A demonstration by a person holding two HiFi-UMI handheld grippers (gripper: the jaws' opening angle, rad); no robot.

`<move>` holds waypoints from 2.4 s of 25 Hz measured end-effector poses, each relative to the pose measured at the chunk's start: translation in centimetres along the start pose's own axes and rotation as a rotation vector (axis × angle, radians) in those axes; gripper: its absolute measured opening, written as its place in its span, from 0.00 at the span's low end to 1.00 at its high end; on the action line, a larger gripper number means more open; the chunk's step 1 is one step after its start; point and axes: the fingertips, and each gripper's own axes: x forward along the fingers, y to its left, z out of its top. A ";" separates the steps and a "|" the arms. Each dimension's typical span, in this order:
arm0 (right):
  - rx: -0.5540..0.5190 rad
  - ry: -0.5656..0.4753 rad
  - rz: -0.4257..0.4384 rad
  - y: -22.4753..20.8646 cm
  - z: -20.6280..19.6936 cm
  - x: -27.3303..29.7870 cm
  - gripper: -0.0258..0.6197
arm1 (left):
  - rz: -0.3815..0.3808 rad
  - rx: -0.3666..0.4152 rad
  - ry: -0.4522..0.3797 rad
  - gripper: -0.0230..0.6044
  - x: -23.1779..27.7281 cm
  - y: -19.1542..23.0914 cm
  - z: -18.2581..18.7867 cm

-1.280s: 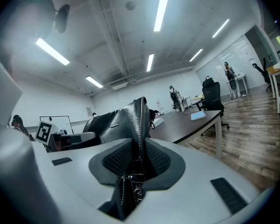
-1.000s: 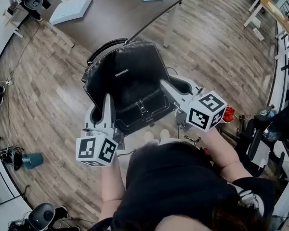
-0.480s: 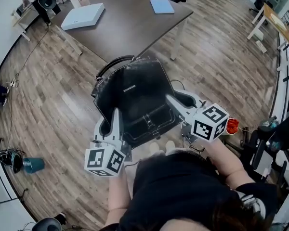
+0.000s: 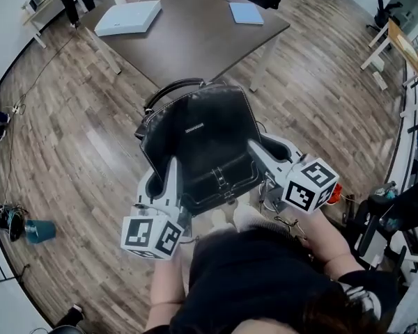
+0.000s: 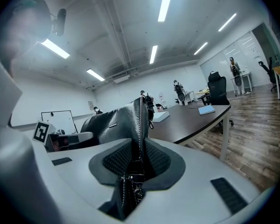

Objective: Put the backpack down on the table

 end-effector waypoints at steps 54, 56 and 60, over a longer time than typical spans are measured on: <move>-0.097 -0.127 0.128 -23.3 21.8 24.2 0.19 | 0.027 0.057 -0.126 0.13 34.3 7.8 14.3; -0.104 -0.132 0.128 -23.1 22.5 25.9 0.19 | 0.022 0.062 -0.134 0.13 35.0 9.2 15.3; -0.121 -0.137 0.133 -23.1 23.8 29.3 0.19 | 0.027 0.061 -0.156 0.13 36.3 11.6 16.8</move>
